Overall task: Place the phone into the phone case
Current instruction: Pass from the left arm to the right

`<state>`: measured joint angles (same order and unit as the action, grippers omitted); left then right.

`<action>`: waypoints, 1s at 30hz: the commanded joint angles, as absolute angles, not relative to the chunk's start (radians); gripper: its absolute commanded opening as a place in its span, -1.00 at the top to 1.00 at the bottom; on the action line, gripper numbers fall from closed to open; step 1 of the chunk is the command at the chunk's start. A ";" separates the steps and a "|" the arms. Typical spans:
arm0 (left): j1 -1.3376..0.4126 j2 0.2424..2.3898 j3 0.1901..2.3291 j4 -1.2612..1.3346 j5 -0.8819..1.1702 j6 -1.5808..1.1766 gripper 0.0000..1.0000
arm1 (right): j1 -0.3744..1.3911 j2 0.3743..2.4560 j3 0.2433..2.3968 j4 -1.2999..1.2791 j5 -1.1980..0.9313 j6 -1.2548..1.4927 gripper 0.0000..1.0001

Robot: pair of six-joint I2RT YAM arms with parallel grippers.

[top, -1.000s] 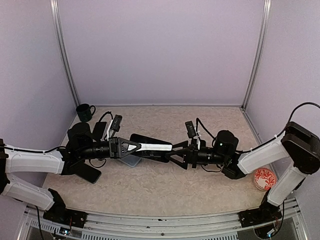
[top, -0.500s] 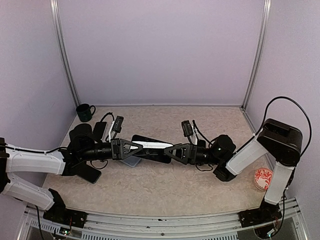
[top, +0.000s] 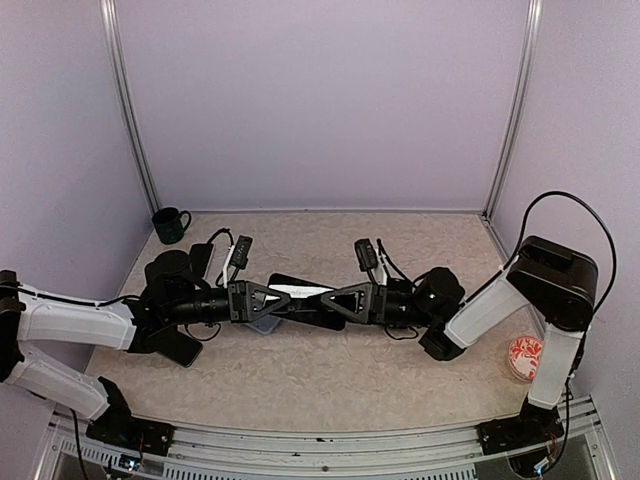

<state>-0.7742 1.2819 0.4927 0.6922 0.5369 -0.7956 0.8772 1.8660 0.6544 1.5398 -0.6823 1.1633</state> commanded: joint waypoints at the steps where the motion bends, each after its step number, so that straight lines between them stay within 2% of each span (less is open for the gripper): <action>1: -0.782 1.274 0.510 0.761 0.494 -0.772 1.00 | 0.895 1.887 0.683 1.598 -0.698 1.166 -0.38; 9: -0.782 1.258 0.501 0.770 0.468 -0.770 1.00 | 0.908 1.910 0.688 1.599 -0.691 1.169 -0.38; 16: -0.782 1.263 0.499 0.770 0.466 -0.775 1.00 | 0.908 1.905 0.680 1.606 -0.690 1.159 -0.16; 18: -0.782 1.264 0.500 0.766 0.468 -0.776 1.00 | 0.908 1.902 0.679 1.602 -0.687 1.150 -0.01; 23: -0.784 1.275 0.506 0.746 0.475 -0.774 1.00 | 0.907 1.906 0.693 1.569 -0.703 1.128 0.64; 25: -0.784 1.279 0.509 0.738 0.476 -0.772 1.00 | 0.906 1.910 0.696 1.567 -0.707 1.125 0.81; 28: -0.784 1.279 0.513 0.726 0.472 -0.768 0.93 | 0.905 1.914 0.697 1.572 -0.712 1.120 1.00; 30: -0.784 1.276 0.513 0.717 0.467 -0.763 0.82 | 0.905 1.912 0.696 1.572 -0.713 1.116 1.00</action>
